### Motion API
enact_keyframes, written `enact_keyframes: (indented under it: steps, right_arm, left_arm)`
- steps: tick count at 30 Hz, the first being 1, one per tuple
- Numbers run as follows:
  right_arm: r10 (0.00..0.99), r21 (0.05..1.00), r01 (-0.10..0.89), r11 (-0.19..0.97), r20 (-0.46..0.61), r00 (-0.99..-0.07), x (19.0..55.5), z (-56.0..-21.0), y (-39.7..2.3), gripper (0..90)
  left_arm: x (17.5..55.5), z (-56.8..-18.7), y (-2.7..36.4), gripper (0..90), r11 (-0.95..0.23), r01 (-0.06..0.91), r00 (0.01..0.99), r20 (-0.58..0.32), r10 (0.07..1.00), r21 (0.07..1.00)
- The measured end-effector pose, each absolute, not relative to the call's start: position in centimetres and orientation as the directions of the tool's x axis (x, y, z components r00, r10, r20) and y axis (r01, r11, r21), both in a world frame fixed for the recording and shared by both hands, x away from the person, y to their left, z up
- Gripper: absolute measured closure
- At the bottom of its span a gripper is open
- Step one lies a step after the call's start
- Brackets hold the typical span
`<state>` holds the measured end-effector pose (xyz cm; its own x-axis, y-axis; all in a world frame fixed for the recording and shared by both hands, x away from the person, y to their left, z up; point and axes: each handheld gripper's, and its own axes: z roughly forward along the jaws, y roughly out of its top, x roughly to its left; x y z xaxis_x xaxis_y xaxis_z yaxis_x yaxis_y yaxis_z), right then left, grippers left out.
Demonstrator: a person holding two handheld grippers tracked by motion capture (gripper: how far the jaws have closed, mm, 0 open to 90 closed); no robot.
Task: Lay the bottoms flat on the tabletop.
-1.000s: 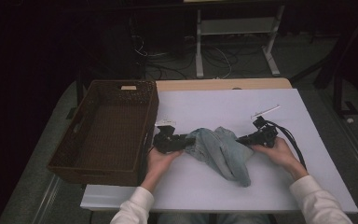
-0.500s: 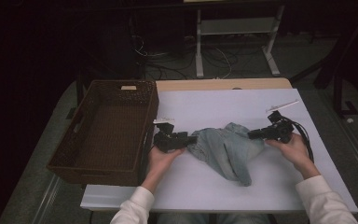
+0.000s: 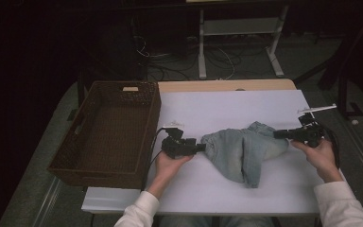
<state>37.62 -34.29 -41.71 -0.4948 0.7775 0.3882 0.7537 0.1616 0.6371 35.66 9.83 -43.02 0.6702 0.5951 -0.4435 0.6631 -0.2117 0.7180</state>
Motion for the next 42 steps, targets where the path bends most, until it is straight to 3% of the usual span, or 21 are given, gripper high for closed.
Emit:
enact_keyframes:
  steps: [7,10,17,23,28,42]
  right_arm:
    - [0.785,0.629,0.766,0.132,0.406,-0.468,36.9,-42.1,-35.5,80.9]
    - [0.784,0.626,0.768,0.132,0.408,-0.468,36.8,-42.2,-35.5,80.9]
    - [0.783,0.621,0.771,0.142,0.406,-0.471,36.7,-42.3,-35.4,80.8]
    - [0.784,0.618,0.771,0.153,0.399,-0.475,36.7,-42.5,-35.1,80.8]
    - [0.783,0.611,0.774,0.164,0.397,-0.479,36.6,-42.7,-34.9,80.7]
    - [0.77,0.616,0.769,0.171,0.403,-0.495,34.3,-42.5,-33.9,80.7]
  left_arm:
    - [35.4,-44.0,8.7,40.7,-0.244,0.681,0.671,-0.455,0.586,0.69]
    - [35.3,-44.5,8.1,49.8,-0.248,0.702,0.66,-0.479,0.578,0.667]
    - [35.3,-45.7,6.6,53.9,-0.24,0.735,0.628,-0.503,0.594,0.634]
    - [35.6,-46.2,6.5,68.5,-0.217,0.744,0.616,-0.525,0.587,0.631]
    - [35.5,-46.2,6.2,79.9,-0.245,0.714,0.649,-0.489,0.583,0.656]
    - [36.2,-43.7,9.1,81.9,-0.216,0.695,0.644,-0.46,0.612,0.686]
